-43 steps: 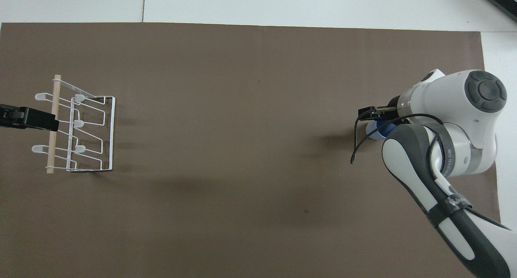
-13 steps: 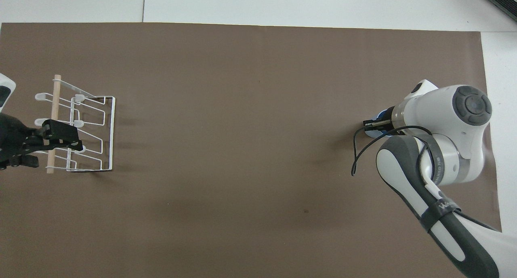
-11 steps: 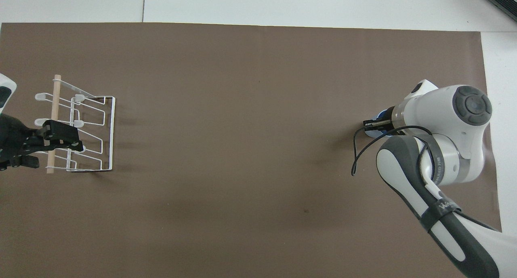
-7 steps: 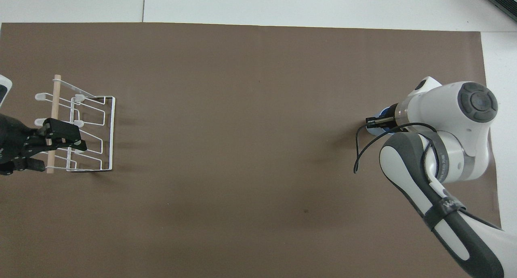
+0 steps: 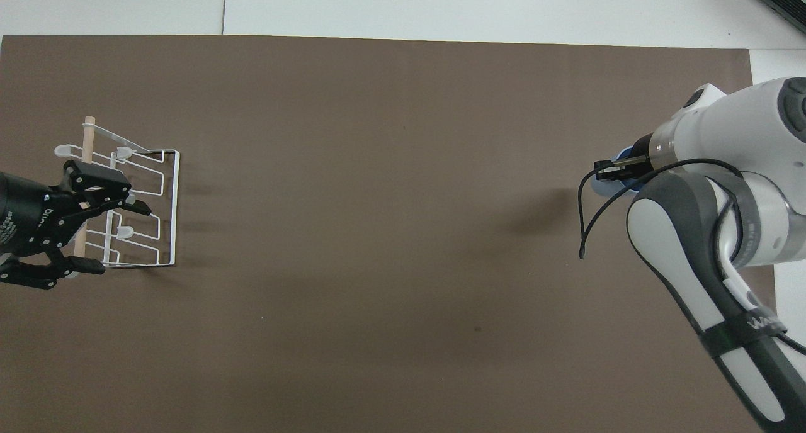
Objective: Hang cup on cup holder
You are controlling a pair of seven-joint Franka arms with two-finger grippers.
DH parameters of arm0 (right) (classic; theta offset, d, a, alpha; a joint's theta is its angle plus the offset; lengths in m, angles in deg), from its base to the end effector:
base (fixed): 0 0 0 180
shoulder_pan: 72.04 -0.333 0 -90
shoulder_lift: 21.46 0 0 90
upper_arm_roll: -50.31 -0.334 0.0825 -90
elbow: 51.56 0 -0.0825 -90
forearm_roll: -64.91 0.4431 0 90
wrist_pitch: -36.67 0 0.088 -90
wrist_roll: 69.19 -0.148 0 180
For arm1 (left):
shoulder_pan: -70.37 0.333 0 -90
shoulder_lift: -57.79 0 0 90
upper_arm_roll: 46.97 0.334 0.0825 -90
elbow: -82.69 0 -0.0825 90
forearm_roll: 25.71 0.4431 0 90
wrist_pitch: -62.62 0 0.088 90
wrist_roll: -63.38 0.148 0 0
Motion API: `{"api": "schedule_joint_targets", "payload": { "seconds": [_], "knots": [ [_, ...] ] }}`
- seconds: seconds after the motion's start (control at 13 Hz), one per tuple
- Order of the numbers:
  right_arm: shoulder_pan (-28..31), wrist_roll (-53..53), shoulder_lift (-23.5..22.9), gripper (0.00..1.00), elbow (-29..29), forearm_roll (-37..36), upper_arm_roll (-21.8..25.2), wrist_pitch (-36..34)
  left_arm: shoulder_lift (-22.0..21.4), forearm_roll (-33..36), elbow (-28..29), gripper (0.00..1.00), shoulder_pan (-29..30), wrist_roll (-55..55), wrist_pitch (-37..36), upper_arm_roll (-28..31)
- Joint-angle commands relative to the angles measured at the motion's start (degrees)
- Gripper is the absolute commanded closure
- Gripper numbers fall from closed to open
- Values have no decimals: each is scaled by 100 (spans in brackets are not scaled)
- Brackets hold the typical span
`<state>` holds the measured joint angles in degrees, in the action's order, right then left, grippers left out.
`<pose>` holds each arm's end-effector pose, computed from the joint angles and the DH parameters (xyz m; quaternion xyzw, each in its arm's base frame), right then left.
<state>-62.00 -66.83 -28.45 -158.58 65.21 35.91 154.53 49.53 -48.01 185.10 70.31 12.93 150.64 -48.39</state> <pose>0.6566 0.0470 0.4103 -0.9976 -0.0560 -0.0352 0.0181 0.5524 -0.0723 0.5801 0.8903 0.4097 -0.1310 0.1493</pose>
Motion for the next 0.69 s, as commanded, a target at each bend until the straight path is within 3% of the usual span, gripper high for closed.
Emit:
{"api": "schedule_joint_targets", "payload": {
  "seconds": [0.0, 0.15, 0.38, 0.61],
  "knots": [
    [-29, 142, 276, 100, 32, -4, -10, -307, -210, -564, 349, 0, 111, -928, 399, -16],
    [-46, 134, 426, 100, 277, -4, -28, -754, -245, -933, 412, 0, 146, -1274, 445, -16],
    [-46, 134, 497, 100, 760, -4, -45, -1387, -289, -865, 394, 0, -55, -1641, 259, -235],
    [-55, 134, 567, 100, 797, 136, -72, -1459, -307, -1013, 376, 0, -64, -2448, 462, -262]
  ]
}}
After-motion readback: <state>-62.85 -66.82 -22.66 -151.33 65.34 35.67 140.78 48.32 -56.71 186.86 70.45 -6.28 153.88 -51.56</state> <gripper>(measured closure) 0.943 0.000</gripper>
